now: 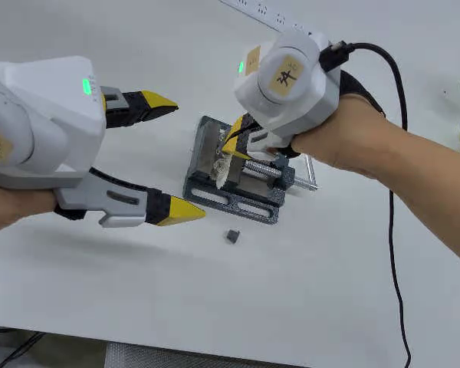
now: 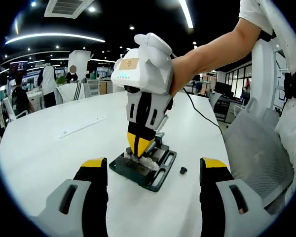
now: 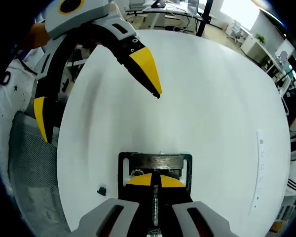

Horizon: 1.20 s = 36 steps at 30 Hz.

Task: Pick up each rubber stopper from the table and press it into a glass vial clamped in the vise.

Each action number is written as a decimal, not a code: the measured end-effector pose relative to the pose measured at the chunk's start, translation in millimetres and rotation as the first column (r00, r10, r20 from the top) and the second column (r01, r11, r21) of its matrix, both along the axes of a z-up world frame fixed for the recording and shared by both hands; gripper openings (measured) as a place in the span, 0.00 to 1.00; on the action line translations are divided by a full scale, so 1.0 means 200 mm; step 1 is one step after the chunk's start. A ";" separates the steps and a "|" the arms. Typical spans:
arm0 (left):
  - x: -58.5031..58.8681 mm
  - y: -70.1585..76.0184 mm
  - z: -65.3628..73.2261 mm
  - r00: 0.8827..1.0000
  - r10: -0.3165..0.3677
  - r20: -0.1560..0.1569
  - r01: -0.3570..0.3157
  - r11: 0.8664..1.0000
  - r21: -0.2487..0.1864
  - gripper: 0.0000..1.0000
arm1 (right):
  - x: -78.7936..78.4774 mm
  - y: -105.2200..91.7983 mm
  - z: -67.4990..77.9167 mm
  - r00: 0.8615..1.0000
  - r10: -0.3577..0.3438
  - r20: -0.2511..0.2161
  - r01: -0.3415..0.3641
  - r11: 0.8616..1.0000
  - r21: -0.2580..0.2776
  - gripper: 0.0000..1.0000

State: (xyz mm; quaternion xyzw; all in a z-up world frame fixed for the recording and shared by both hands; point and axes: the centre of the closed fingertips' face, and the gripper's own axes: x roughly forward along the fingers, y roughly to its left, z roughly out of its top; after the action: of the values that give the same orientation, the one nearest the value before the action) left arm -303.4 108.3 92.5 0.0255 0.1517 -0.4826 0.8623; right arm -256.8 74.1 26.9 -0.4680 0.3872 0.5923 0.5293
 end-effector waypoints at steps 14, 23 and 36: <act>-0.05 0.02 0.02 1.000 -0.003 0.000 0.003 0.999 0.040 0.75 | 0.03 0.00 0.00 0.998 -0.048 -0.034 0.050 0.997 0.062 0.00; -0.06 0.01 0.02 1.000 -0.007 -0.003 0.007 0.999 0.048 0.75 | 0.04 0.00 0.00 0.995 -0.092 -0.042 0.096 0.989 0.110 0.00; -0.08 0.01 0.03 1.000 -0.018 -0.007 0.018 0.998 0.065 0.75 | 0.01 0.00 0.02 0.987 -0.145 -0.061 0.153 0.976 0.154 0.01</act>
State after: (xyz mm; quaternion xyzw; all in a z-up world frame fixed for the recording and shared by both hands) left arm -320.2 110.6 98.3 0.0534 0.1697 -0.4852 0.8561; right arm -254.8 73.5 29.9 -0.3793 0.3861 0.5911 0.5980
